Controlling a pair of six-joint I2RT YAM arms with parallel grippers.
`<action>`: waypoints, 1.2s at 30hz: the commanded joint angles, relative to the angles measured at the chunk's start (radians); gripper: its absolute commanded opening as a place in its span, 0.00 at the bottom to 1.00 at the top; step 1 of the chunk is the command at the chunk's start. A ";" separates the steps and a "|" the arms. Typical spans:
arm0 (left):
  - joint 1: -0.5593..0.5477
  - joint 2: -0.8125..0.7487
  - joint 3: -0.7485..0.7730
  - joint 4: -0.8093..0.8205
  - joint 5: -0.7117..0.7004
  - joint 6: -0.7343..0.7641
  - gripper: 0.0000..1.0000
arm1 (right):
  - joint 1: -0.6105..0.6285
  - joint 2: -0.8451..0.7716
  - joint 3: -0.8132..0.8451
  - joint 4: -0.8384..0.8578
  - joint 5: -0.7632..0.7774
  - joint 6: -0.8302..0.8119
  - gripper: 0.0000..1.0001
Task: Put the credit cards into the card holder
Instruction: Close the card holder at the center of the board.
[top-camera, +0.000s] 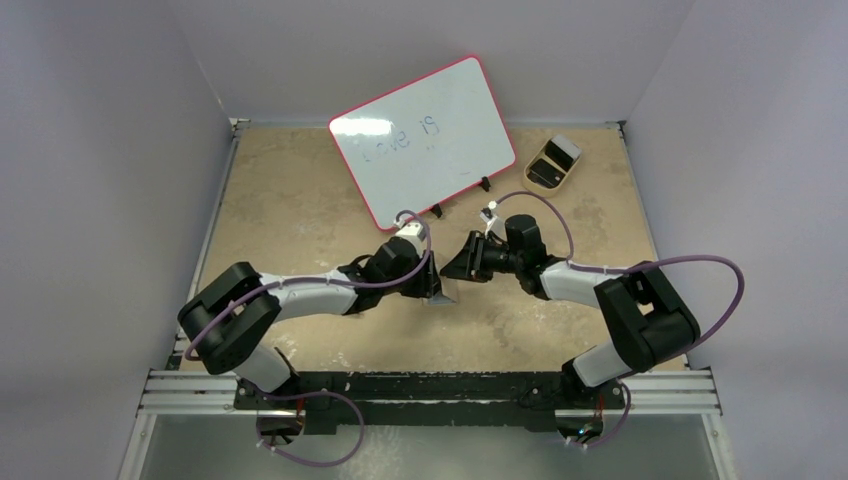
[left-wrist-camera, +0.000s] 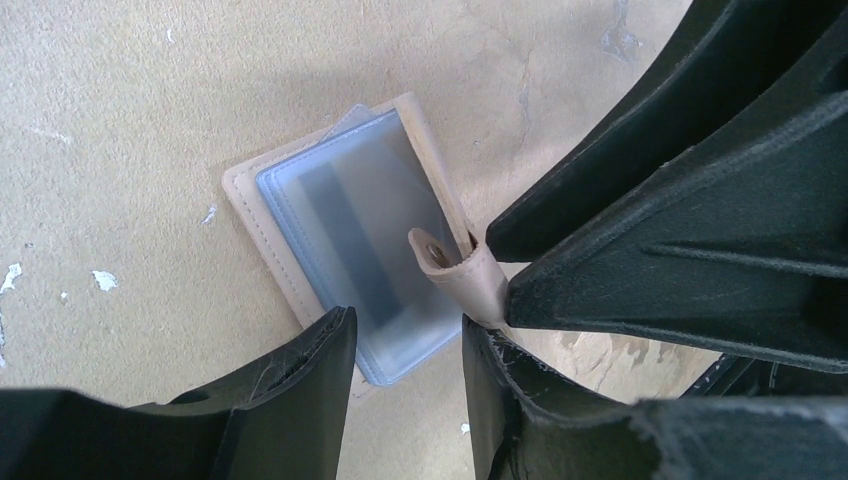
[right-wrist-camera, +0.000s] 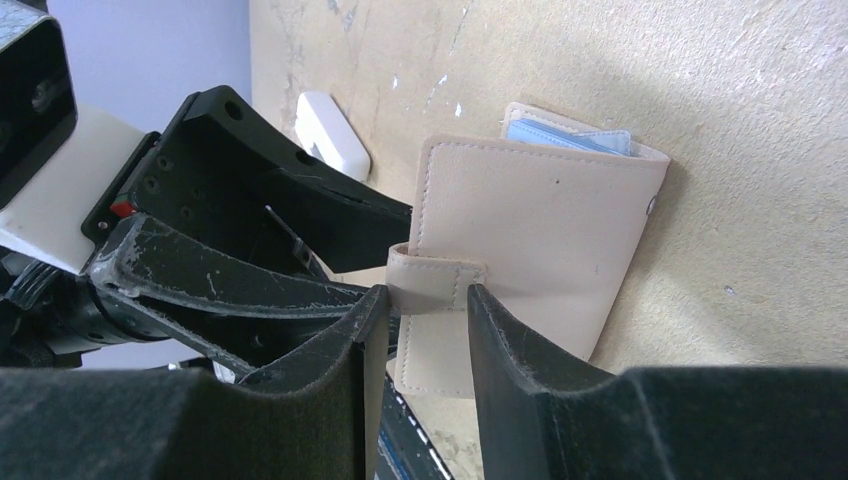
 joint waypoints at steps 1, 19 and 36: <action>-0.011 -0.040 0.013 0.081 -0.047 0.031 0.43 | 0.001 -0.009 0.031 0.010 0.012 -0.013 0.37; -0.020 -0.170 -0.038 0.011 -0.331 0.002 0.43 | 0.003 -0.010 0.052 -0.057 0.078 -0.056 0.37; -0.020 -0.162 -0.106 0.101 -0.182 0.065 0.42 | 0.007 0.019 0.064 -0.103 0.124 -0.087 0.36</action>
